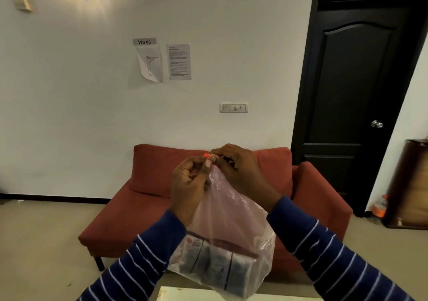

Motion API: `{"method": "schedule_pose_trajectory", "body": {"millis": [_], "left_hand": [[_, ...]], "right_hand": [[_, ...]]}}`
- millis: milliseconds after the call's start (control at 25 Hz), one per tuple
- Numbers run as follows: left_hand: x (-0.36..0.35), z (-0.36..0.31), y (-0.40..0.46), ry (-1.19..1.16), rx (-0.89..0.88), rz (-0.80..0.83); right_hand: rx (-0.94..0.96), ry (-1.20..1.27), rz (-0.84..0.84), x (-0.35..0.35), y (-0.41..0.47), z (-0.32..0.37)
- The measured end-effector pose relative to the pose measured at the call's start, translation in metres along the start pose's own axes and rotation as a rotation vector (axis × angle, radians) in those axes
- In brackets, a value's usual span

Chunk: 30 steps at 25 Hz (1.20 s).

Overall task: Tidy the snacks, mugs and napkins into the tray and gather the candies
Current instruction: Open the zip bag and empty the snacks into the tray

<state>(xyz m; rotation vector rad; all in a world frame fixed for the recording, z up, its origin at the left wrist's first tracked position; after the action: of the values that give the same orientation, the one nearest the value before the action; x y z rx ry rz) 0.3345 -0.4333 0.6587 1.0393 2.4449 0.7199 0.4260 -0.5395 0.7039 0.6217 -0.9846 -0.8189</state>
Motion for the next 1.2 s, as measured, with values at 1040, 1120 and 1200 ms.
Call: {"method": "schedule_pose_trajectory", "body": {"millis": [1040,1120,1200], "left_hand": [[0.048,-0.001,0.057,0.04,0.031,-0.329],[0.038,0.001,0.052,-0.008,0.041,-0.259],[0.031,0.001,0.048,-0.02,0.03,-0.205]], "right_hand": [[-0.125,-0.241,0.104,0.074,-0.039,-0.066],[-0.177,-0.23,0.1,0.076,-0.039,-0.071],[-0.203,-0.19,0.102,0.076,-0.036,-0.069]]}}
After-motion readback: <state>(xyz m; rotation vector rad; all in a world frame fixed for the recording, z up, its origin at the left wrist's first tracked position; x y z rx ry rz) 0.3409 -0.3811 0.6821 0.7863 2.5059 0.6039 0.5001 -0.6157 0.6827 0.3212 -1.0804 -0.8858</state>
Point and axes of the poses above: each hand's wrist, its own y-axis towards the middle knuckle, its own x-axis out of the back of the hand, z = x × y, the point moved 5 cm from there along y, towards the middle knuckle
